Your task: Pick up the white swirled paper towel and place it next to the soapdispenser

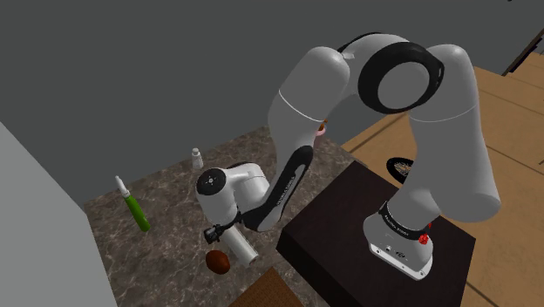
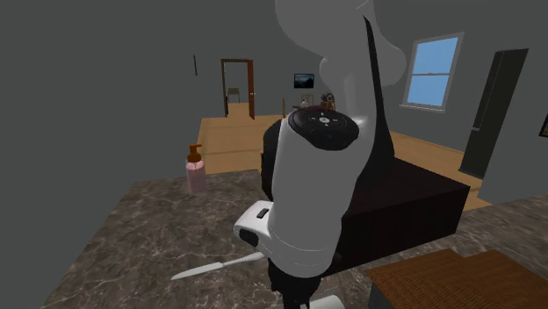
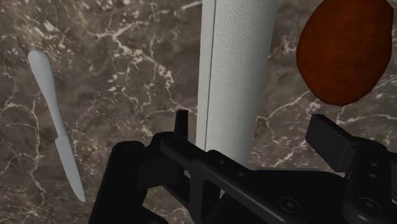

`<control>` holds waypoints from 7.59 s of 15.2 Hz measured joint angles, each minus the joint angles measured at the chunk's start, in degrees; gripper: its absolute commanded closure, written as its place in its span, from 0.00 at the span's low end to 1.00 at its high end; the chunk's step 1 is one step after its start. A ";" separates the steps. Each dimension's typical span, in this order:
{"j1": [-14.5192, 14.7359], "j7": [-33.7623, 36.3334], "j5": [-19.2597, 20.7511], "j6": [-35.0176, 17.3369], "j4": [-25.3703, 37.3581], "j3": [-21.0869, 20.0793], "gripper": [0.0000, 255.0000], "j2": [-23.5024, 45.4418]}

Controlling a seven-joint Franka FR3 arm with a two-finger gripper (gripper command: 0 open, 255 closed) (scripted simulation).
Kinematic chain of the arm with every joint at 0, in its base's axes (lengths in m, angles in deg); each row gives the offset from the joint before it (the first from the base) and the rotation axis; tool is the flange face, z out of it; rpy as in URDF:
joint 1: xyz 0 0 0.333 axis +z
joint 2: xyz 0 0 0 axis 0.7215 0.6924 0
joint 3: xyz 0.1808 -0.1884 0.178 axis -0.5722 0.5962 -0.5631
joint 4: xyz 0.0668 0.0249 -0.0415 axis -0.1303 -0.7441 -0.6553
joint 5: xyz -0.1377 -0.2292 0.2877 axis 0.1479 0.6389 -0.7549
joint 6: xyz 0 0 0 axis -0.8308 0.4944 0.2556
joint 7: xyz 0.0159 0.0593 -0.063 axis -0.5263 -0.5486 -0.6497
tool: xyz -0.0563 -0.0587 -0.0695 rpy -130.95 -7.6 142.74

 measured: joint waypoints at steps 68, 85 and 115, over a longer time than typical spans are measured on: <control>-7.60 -12.43 -15.11 16.48 -6.23 -10.23 1.00 -24.45; -12.85 -24.04 -21.74 20.88 -10.63 -9.06 1.00 -36.00; -35.49 -68.59 -21.19 11.73 -13.32 14.14 1.00 -37.09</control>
